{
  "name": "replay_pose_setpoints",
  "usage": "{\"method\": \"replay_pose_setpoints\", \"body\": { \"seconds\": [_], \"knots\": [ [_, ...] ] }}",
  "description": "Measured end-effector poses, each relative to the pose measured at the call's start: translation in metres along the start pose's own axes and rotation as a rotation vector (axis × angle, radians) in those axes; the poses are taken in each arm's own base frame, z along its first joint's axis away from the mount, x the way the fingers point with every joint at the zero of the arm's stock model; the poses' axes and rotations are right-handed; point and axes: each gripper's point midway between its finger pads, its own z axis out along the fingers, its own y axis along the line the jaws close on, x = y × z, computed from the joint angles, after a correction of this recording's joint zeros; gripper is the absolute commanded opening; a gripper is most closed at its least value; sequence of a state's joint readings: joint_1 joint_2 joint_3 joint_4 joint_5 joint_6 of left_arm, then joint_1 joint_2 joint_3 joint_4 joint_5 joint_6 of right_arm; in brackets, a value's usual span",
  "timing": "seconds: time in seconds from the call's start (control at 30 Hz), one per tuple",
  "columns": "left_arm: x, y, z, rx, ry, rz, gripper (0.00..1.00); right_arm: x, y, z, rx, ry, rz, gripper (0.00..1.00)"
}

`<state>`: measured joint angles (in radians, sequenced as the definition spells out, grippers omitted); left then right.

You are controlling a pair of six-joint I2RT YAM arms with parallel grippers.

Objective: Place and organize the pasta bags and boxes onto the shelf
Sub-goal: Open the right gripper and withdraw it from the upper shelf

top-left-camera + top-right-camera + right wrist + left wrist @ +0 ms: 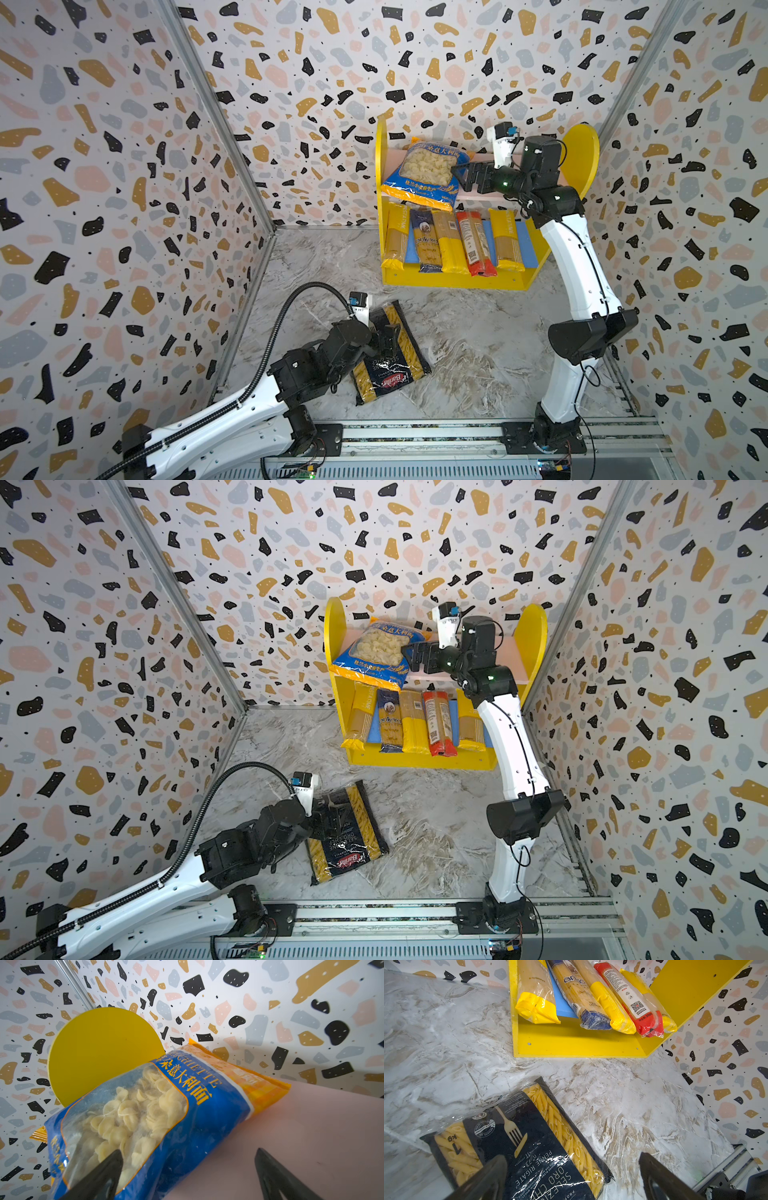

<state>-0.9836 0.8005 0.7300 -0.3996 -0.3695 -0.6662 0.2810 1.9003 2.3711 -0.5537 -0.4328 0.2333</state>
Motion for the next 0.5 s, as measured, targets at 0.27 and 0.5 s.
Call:
{"method": "replay_pose_setpoints", "body": {
  "seconds": [0.27,0.5],
  "knots": [
    [0.000,0.015,-0.011,-0.027,-0.041,-0.089,0.99,0.013,0.015,-0.039,0.017,0.020,-0.006,0.99],
    [0.035,0.046,-0.015,-0.061,-0.028,-0.231,1.00,0.075,0.054,-0.105,0.015,0.070,0.008,0.99]
  ]
}}
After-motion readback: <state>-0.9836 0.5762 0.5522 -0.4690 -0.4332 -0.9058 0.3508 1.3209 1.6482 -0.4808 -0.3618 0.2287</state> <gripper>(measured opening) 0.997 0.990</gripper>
